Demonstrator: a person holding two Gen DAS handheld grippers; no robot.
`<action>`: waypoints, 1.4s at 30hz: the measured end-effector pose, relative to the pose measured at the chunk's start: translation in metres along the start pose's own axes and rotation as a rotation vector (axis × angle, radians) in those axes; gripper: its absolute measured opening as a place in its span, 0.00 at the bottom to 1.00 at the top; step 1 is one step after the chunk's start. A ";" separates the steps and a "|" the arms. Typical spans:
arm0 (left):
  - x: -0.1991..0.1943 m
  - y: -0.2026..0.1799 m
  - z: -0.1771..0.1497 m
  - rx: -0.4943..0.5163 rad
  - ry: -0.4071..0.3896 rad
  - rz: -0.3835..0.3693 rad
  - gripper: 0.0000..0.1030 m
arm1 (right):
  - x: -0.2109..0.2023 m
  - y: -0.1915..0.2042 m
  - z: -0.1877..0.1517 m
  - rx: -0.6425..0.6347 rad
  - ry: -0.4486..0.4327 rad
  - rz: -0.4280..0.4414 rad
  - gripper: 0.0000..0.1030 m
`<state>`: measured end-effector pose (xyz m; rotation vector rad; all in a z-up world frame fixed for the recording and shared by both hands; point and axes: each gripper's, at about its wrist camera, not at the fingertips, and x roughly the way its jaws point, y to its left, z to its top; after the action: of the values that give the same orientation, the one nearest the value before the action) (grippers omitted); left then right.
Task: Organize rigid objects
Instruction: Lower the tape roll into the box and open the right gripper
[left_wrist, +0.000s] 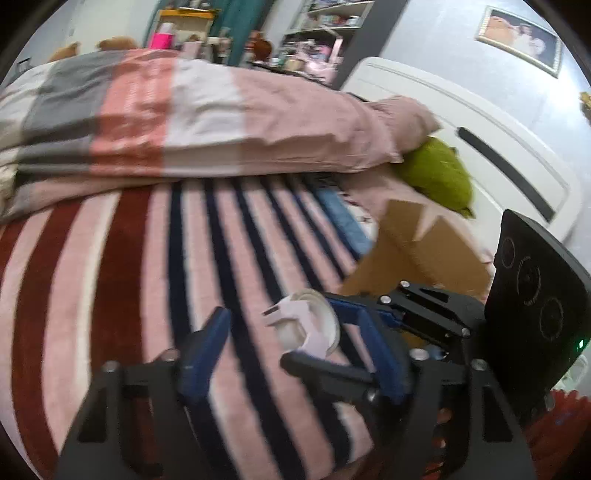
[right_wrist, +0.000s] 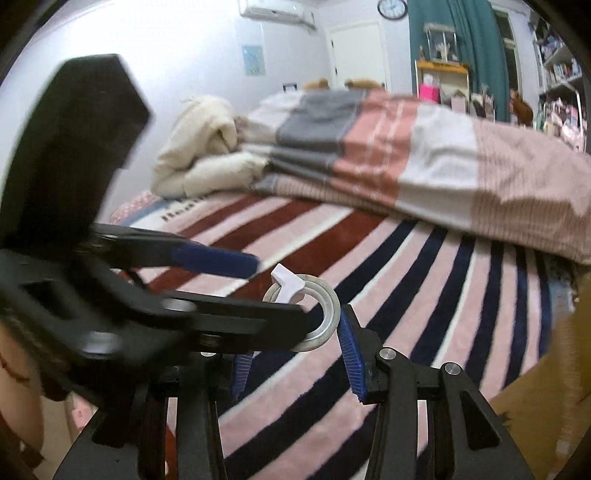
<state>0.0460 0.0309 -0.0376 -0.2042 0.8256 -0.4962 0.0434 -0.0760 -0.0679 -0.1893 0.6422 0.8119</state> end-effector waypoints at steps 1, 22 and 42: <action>0.002 -0.010 0.004 0.013 0.003 -0.024 0.53 | -0.006 0.000 0.000 -0.007 -0.010 -0.006 0.37; 0.118 -0.168 0.065 0.203 0.136 -0.201 0.36 | -0.136 -0.127 -0.032 0.168 -0.064 -0.281 0.38; 0.048 -0.132 0.051 0.124 -0.078 0.050 0.88 | -0.146 -0.132 -0.036 0.191 -0.053 -0.318 0.88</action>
<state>0.0659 -0.1077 0.0127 -0.0875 0.7193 -0.4874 0.0484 -0.2702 -0.0195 -0.0918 0.6171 0.4455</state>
